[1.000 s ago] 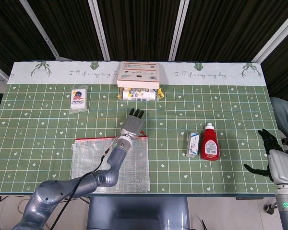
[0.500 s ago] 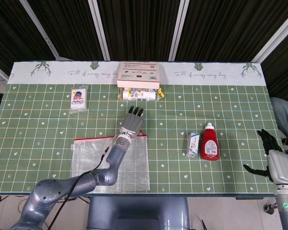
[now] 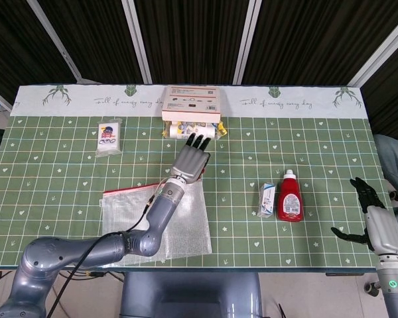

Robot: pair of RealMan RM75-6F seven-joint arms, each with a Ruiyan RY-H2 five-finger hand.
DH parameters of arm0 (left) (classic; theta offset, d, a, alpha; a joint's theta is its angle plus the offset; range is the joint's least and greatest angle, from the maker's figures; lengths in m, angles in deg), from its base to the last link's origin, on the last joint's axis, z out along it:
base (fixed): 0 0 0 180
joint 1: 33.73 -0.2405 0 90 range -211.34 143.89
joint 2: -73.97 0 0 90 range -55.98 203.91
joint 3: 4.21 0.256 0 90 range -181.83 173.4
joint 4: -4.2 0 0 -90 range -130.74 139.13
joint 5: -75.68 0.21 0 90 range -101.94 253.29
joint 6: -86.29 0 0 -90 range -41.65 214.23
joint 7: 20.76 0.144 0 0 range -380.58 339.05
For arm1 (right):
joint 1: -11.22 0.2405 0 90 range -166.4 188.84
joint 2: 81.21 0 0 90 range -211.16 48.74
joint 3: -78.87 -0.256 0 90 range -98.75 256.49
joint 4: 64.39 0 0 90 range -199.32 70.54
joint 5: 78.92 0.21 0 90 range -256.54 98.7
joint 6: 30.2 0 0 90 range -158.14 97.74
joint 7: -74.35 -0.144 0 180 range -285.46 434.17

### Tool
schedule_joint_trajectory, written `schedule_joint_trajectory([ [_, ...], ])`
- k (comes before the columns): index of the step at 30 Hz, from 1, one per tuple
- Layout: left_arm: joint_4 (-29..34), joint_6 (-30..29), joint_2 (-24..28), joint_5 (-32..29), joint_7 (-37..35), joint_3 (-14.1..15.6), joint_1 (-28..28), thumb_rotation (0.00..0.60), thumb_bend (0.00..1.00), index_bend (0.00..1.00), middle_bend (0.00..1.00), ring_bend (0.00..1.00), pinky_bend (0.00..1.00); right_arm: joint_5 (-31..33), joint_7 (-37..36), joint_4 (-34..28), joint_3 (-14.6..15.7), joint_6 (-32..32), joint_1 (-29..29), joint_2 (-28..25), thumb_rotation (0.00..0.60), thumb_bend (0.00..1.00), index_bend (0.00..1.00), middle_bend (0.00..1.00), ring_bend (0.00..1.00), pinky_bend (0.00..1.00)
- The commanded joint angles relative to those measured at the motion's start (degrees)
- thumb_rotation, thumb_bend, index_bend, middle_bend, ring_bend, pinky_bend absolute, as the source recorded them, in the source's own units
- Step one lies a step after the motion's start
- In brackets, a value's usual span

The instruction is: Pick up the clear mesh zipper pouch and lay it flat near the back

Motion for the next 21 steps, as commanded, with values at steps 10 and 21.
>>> schedule_joint_trajectory([
  [10, 13.6, -4.3, 7.3, -1.6, 3.0, -3.7, 3.4, 0.600, 0.46, 0.58, 0.08, 0.00, 0.00, 20.5, 1.8, -20.0, -8.6, 13.1, 10.3, -5.8, 0.600, 0.24, 0.10, 0.00, 0.00, 0.19],
  [21, 16.1, -6.0, 8.5, -4.9, 4.0, -4.7, 6.8, 0.600, 0.46, 0.58, 0.08, 0.00, 0.00, 47.9, 7.4, -27.0, -15.4, 17.3, 25.9, -2.9, 0.600, 0.31, 0.23, 0.00, 0.00, 0.19],
])
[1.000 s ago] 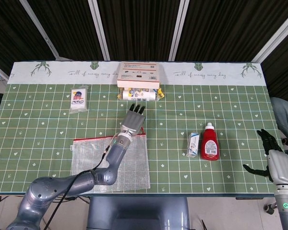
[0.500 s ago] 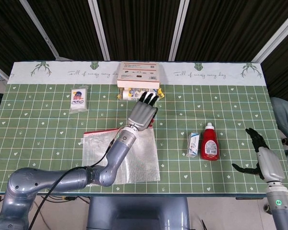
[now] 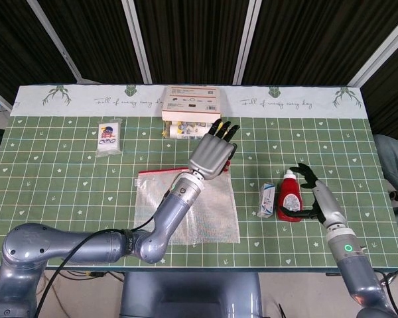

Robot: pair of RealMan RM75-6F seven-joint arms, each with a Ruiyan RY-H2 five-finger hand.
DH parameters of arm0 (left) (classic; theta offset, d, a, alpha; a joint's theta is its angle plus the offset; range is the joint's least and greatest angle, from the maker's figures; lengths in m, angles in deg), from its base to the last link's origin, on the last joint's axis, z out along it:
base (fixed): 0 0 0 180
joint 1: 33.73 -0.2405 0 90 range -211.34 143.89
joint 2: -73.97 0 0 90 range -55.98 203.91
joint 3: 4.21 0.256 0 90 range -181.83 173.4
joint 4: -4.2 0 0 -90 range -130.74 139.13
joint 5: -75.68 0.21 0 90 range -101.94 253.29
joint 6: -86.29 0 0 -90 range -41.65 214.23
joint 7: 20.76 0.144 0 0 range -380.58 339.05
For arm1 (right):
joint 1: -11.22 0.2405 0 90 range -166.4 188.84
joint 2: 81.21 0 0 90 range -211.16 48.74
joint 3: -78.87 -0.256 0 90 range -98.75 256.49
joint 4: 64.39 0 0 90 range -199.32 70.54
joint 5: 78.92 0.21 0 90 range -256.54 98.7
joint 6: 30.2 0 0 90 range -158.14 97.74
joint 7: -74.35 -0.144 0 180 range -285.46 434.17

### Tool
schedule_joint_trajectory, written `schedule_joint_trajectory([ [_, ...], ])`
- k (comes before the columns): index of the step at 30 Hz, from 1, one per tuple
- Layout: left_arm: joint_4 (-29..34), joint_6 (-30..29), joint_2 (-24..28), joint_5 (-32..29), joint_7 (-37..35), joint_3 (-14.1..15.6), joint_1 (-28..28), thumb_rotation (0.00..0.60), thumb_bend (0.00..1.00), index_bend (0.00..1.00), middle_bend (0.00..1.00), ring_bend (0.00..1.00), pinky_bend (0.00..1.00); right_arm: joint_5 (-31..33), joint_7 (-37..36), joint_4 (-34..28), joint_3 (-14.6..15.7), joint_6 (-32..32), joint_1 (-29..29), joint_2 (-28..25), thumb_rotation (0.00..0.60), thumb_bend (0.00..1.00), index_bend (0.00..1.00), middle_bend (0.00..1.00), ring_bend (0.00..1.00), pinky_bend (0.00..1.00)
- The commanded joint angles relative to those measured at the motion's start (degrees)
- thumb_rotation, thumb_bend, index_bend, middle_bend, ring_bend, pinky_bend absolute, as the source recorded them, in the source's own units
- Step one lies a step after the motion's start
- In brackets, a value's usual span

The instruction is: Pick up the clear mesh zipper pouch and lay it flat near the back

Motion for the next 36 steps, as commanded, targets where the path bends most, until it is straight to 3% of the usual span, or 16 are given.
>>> schedule_joint_trajectory([
  [1, 0.4, -0.4, 0.2, -0.8, 0.2, -0.2, 0.8, 0.600, 0.46, 0.58, 0.08, 0.00, 0.00, 12.1, 3.5, -2.6, -3.4, 1.3, 8.3, 2.4, 0.600, 0.32, 0.24, 0.00, 0.00, 0.19],
  [6, 1.2, -1.3, 0.7, -1.7, 0.4, -0.3, 2.1, 0.600, 0.46, 0.58, 0.08, 0.00, 0.00, 22.3, 7.1, -1.9, -4.2, -2.0, 15.6, 7.0, 0.600, 0.36, 0.27, 0.00, 0.00, 0.19],
  [14, 2.4, -2.2, 1.6, -2.9, 0.3, 0.0, 3.5, 0.600, 0.46, 0.58, 0.08, 0.00, 0.00, 31.5, 9.1, 0.5, -5.6, -6.8, 22.0, 13.4, 0.600, 0.36, 0.32, 0.00, 0.00, 0.19],
  [36, 5.2, -3.8, 4.1, -4.3, -1.6, 2.0, 4.5, 0.600, 0.46, 0.58, 0.08, 0.00, 0.00, 38.3, 9.6, 6.2, -9.0, -10.9, 24.0, 17.1, 0.600, 0.39, 0.32, 0.00, 0.00, 0.19],
])
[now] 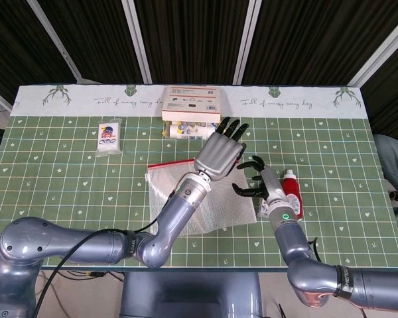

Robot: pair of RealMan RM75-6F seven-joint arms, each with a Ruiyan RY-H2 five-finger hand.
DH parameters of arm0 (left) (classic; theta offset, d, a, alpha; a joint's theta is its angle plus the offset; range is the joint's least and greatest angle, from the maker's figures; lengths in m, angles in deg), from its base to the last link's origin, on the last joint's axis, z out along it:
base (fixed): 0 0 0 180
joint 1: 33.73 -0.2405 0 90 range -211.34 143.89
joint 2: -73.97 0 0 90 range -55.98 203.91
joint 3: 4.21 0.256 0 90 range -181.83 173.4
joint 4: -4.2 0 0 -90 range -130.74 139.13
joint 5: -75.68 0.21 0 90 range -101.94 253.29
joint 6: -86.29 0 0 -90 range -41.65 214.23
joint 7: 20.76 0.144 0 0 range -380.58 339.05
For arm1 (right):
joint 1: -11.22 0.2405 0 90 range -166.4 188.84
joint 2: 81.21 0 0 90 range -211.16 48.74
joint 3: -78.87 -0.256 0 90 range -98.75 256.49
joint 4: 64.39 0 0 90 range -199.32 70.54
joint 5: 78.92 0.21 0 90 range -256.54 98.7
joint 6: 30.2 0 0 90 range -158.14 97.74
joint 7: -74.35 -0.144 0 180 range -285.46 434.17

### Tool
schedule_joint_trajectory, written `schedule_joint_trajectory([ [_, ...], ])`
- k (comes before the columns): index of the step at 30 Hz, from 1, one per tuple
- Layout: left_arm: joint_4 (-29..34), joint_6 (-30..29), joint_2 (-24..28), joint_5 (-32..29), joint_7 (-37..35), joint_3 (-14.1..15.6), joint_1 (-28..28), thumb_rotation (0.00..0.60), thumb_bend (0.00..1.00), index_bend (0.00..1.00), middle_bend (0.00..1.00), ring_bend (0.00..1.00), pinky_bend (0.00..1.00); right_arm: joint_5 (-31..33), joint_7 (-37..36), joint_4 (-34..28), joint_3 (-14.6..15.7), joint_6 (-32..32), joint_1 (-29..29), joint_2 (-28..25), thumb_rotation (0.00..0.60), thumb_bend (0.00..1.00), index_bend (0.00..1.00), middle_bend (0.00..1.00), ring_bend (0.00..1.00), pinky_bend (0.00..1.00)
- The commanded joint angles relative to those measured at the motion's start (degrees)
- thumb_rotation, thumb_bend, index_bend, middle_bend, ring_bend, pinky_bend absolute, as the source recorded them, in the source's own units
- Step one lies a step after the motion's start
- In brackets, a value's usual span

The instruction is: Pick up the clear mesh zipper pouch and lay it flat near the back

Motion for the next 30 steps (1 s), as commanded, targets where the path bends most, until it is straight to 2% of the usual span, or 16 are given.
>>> schedule_joint_trajectory([
  [1, 0.4, -0.2, 0.4, -0.1, -0.2, 0.3, 0.0, 0.600, 0.46, 0.58, 0.08, 0.00, 0.00, 0.6, 0.3, 0.7, -0.3, 0.1, -0.1, 0.1, 0.600, 0.39, 0.32, 0.00, 0.00, 0.19],
  [15, 1.7, -1.1, 1.9, -0.5, -1.3, 1.2, 0.1, 0.600, 0.46, 0.58, 0.08, 0.00, 0.00, 1.8, 1.0, 1.5, -2.1, -0.6, -0.1, 0.8, 0.600, 0.39, 0.33, 0.00, 0.00, 0.19],
  [30, 2.1, -1.4, 2.2, -0.9, -2.2, 1.8, 0.7, 0.600, 0.46, 0.58, 0.08, 0.00, 0.00, 2.7, 1.7, 2.0, -3.1, -1.1, 0.0, 2.2, 0.600, 0.41, 0.43, 0.02, 0.00, 0.19],
])
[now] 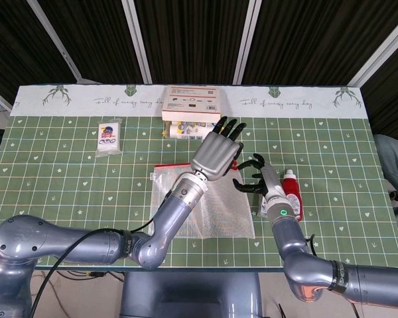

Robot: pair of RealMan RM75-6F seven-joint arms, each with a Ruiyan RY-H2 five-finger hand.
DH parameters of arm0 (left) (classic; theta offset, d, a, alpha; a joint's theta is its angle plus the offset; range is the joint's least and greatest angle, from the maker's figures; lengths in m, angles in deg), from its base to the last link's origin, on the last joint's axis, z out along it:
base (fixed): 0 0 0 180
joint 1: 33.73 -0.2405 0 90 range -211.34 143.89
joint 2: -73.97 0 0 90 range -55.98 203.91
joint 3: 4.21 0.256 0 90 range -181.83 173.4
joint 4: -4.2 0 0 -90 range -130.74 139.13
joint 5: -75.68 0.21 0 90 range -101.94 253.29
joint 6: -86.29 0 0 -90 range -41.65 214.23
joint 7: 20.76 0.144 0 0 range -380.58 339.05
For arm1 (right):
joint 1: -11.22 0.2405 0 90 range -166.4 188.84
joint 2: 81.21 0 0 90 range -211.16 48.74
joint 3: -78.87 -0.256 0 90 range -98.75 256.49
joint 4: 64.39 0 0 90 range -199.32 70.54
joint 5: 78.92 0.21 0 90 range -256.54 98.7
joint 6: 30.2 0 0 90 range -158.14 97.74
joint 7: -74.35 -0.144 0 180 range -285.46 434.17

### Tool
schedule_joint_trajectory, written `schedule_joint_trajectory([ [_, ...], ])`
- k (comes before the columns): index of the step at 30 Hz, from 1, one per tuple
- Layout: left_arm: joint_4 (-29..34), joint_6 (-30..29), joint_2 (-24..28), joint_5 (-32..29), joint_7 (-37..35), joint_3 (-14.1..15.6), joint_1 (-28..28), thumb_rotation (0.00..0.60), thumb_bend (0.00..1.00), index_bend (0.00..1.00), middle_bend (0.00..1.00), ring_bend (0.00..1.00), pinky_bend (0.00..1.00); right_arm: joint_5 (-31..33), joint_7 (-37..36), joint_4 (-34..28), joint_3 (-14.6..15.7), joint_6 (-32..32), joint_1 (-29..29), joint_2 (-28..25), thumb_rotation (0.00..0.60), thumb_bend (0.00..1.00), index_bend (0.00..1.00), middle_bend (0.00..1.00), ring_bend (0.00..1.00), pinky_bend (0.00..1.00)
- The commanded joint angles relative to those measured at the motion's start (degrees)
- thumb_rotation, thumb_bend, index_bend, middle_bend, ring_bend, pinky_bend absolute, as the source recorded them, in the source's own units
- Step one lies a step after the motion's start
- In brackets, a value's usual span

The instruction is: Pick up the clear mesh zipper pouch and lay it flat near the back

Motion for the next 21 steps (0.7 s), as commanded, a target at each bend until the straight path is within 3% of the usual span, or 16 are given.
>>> schedule_joint_trajectory([
  [1, 0.1, 0.0, 0.1, 0.0, -0.2, 0.1, 0.0, 0.600, 0.46, 0.58, 0.08, 0.00, 0.00, 0.4, 0.1, 0.1, -0.2, -0.1, -0.1, 0.1, 0.600, 0.41, 0.44, 0.02, 0.00, 0.19],
  [21, 1.3, -0.4, 1.4, -0.1, -1.0, 0.9, 0.1, 0.600, 0.46, 0.58, 0.08, 0.00, 0.00, 2.0, 1.6, 2.1, -2.0, -1.7, 1.2, 2.8, 0.600, 0.44, 0.52, 0.06, 0.00, 0.19],
])
